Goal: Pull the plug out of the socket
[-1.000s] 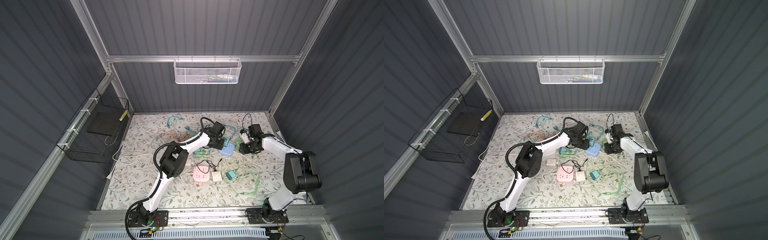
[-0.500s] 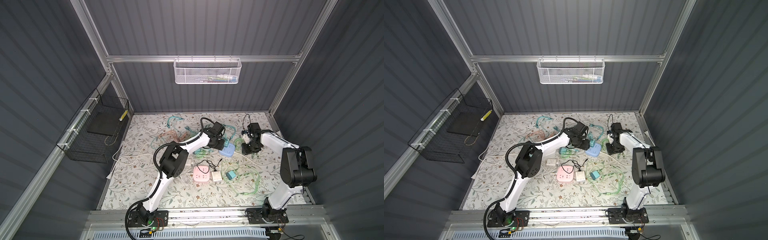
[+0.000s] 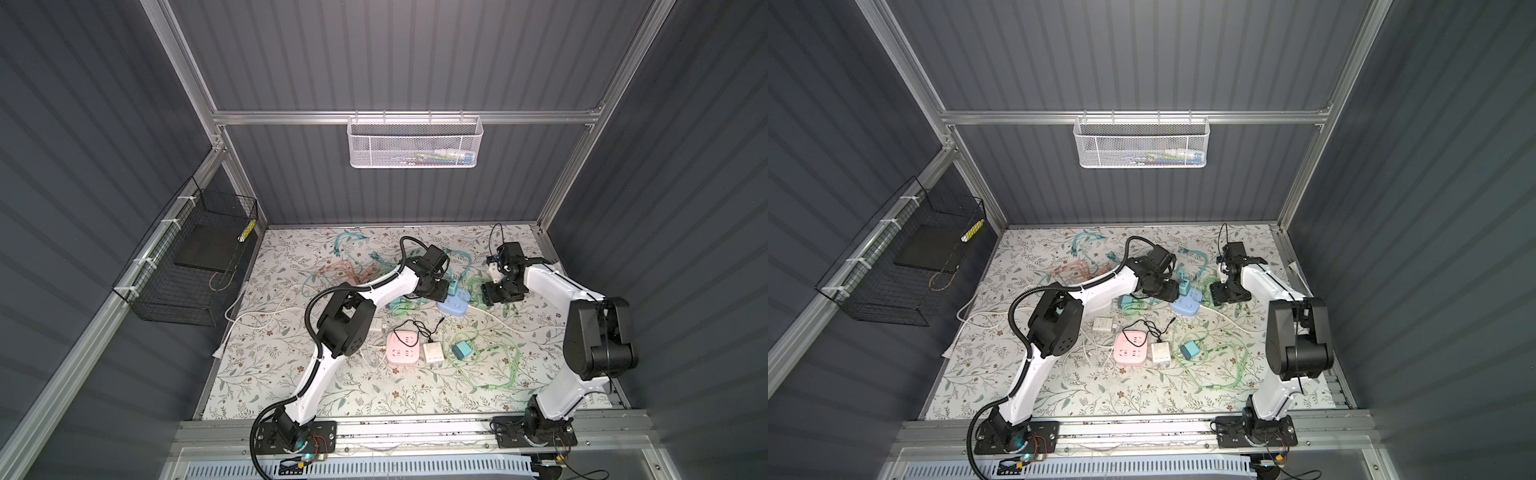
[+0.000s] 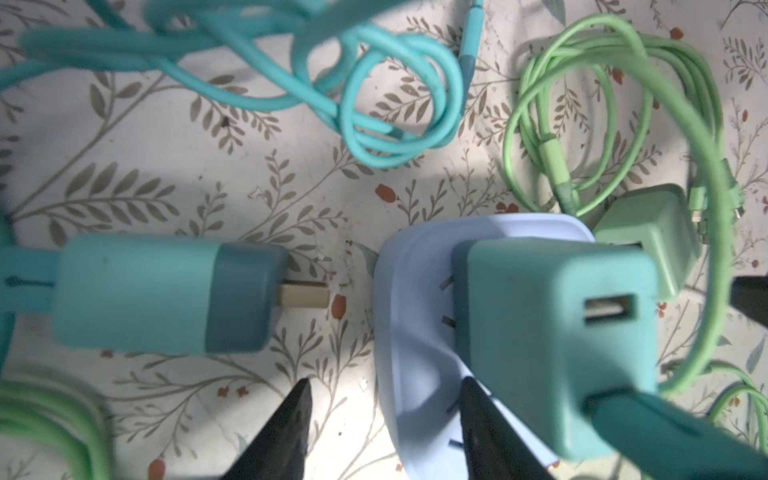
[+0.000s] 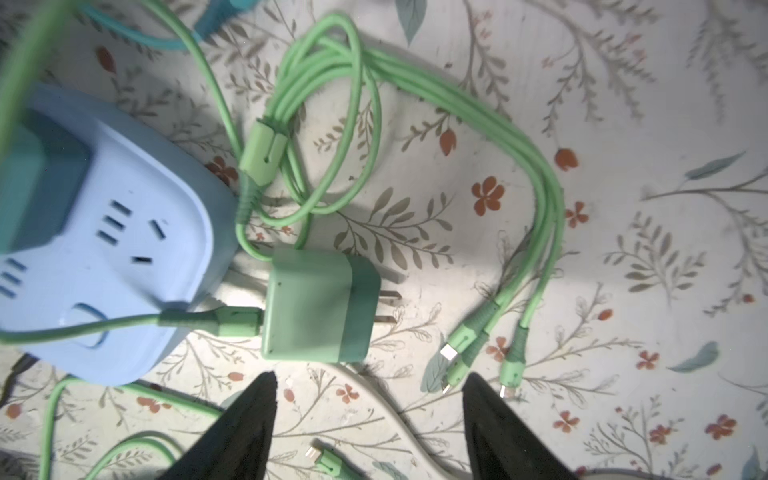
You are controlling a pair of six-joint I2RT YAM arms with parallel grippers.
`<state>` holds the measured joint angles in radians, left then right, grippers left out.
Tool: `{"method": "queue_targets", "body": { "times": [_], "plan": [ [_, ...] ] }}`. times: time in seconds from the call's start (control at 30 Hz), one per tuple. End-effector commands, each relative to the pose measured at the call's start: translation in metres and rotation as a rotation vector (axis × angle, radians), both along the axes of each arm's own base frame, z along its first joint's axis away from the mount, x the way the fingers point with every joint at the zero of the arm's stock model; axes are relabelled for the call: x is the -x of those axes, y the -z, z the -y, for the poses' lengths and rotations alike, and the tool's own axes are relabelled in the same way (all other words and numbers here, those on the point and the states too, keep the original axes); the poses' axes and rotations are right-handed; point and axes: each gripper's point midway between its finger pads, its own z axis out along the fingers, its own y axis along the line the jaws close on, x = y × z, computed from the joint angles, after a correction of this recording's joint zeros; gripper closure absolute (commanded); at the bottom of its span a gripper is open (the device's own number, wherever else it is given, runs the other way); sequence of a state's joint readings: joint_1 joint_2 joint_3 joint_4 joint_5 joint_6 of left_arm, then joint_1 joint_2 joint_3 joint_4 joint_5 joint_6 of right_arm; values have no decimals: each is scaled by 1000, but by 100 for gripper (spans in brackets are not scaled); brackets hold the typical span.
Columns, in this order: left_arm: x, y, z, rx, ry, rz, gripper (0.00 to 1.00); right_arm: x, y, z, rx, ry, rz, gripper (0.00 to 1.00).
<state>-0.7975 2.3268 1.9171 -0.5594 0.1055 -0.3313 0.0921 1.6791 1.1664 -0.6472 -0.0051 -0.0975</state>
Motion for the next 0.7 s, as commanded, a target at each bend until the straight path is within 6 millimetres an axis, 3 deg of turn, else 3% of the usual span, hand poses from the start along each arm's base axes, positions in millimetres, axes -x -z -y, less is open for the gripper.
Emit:
{"method": "queue_targets", "body": {
  "times": [0.0, 0.2, 0.5, 0.67],
  "plan": [
    [12, -2, -8, 3, -13, -48, 41, -2, -13, -8, -38, -42, 83, 28],
    [7, -14, -9, 55, -42, -42, 40, -2, -32, -24, -65, -136, 189, 30],
    [4, -23, -22, 68, -77, -33, 40, -3, -56, -80, -133, -396, 359, 29],
    [5, -24, -22, 101, -81, -56, 39, -5, -54, -103, -196, -498, 349, 29]
  ]
}}
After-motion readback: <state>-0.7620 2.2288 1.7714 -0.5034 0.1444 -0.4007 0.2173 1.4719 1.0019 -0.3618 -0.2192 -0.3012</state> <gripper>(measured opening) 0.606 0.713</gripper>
